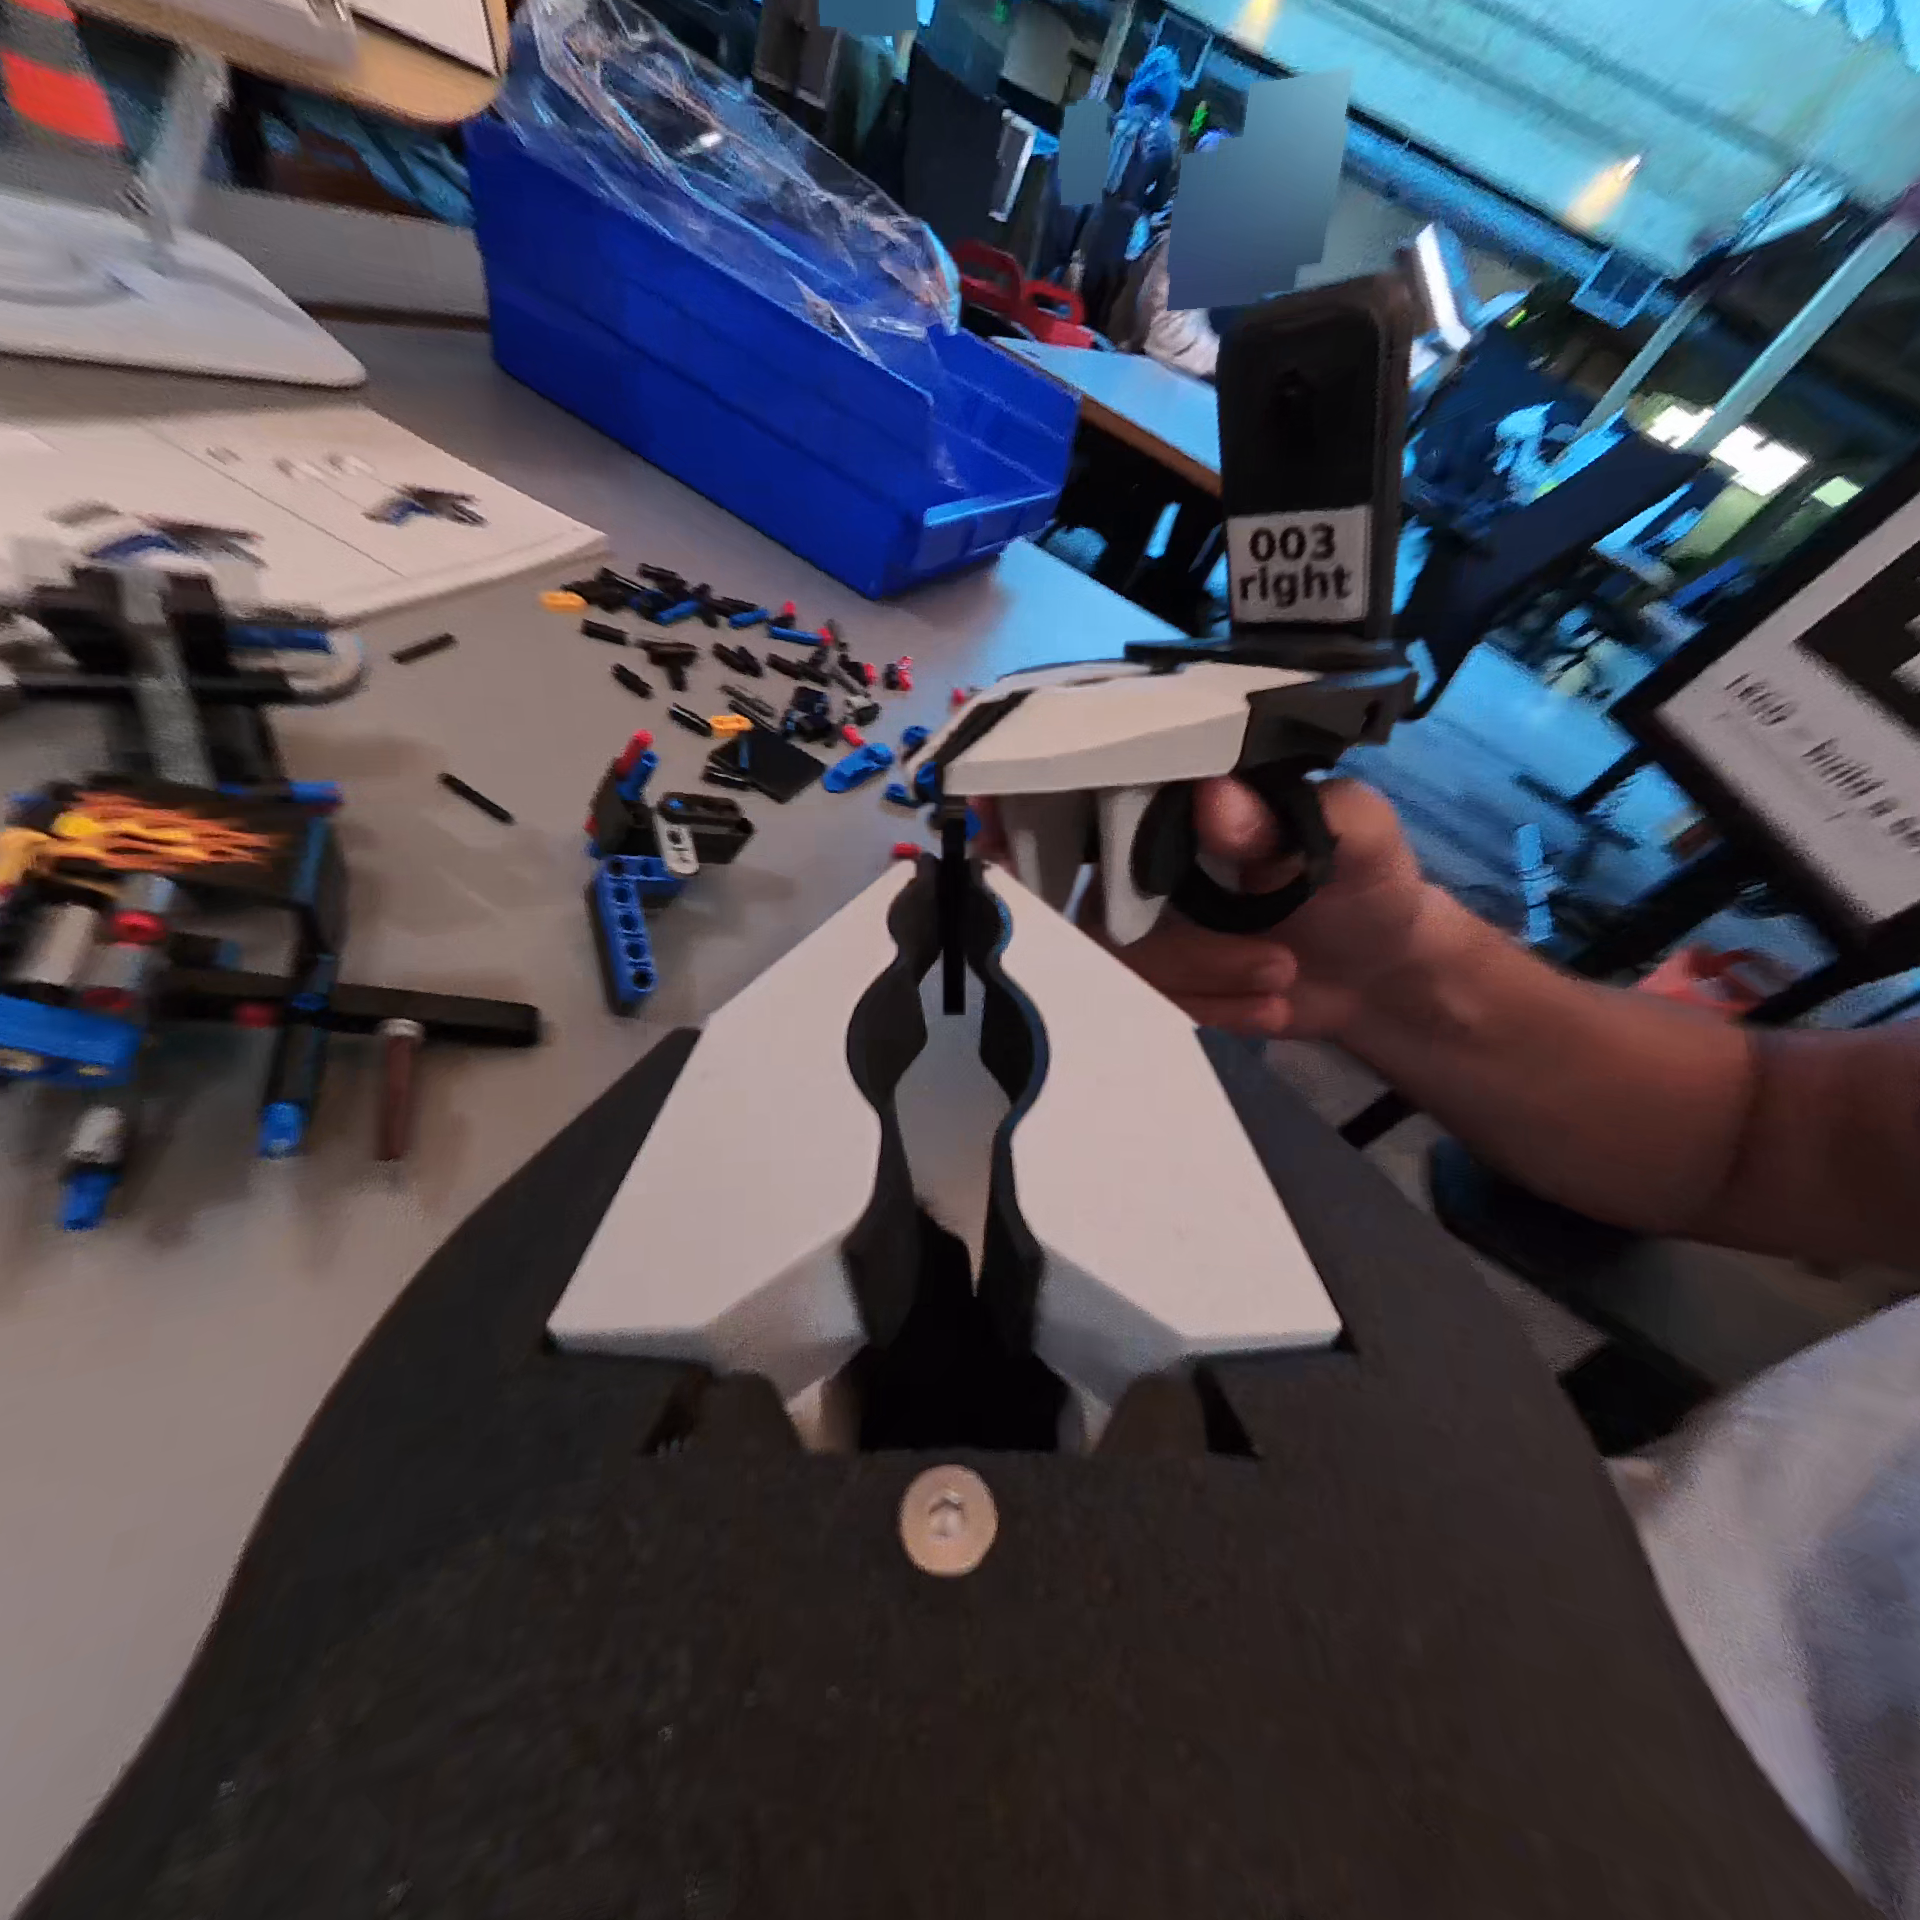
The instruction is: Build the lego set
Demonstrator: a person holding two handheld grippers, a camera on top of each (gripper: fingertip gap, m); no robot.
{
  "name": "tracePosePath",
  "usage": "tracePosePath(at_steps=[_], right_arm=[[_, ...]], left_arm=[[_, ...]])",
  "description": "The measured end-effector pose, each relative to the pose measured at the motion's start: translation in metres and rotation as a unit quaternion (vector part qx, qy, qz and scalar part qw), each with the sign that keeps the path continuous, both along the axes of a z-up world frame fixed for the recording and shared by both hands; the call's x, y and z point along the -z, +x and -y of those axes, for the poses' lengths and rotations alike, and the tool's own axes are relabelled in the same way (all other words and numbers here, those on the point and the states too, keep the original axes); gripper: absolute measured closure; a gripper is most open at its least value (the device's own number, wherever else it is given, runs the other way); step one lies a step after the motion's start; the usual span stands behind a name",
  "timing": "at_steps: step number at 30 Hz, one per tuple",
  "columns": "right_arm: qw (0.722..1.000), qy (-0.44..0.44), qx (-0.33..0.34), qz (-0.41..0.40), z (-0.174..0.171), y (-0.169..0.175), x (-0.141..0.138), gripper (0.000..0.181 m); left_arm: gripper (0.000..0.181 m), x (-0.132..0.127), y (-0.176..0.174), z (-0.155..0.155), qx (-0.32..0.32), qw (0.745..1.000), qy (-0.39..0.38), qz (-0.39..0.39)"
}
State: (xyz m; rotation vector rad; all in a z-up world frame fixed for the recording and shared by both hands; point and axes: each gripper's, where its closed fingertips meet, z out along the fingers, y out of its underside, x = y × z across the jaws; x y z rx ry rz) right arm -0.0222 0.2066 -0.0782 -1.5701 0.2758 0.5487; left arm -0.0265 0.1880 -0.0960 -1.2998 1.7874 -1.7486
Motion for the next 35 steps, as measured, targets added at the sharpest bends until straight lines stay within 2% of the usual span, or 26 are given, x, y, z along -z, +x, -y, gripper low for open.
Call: tracePosePath(at_steps=[3, 5, 9, 12, 18, 21, 27, 31, 35], right_arm=[[0.998, 0.011, -0.015, -0.052, -0.001, 0.000, -0.004, 0.179], [0.998, 0.011, -0.012, -0.067, -0.003, 0.003, -0.004, 0.179], [0.996, 0.022, -0.013, -0.081, -0.006, 0.002, -0.005, 0.179], [0.998, -0.001, -0.016, -0.061, -0.009, -0.004, 0.004, 0.179], [0.997, -0.005, -0.019, -0.071, -0.006, -0.002, 0.006, 0.179], [0.997, -0.012, -0.024, -0.074, -0.004, -0.002, 0.008, 0.179], [0.998, -0.040, -0.036, -0.040, -0.004, -0.005, 0.019, 0.179], [0.997, -0.063, -0.032, 0.006, -0.004, -0.006, 0.027, 0.179], [0.997, -0.066, -0.039, 0.011, -0.002, -0.006, 0.026, 0.179]], left_arm=[[0.180, 0.006, 0.005, -0.011, -0.031, 0.992, 0.117, 0.043], [0.180, 0.007, 0.005, -0.012, -0.032, 0.983, 0.167, 0.066], [0.180, 0.008, 0.001, -0.004, -0.014, 0.983, 0.171, 0.071], [0.180, 0.010, 0.002, -0.004, -0.022, 0.971, 0.221, 0.088], [0.180, 0.011, 0.003, -0.007, -0.039, 0.953, 0.279, 0.111], [0.179, 0.015, 0.003, -0.009, -0.043, 0.929, 0.343, 0.133], [0.181, 0.023, 0.003, -0.012, -0.047, 0.843, 0.498, 0.197], [0.180, 0.029, 0.003, -0.013, -0.037, 0.819, 0.535, 0.202], [0.180, 0.029, 0.001, -0.016, -0.032, 0.801, 0.559, 0.212]])
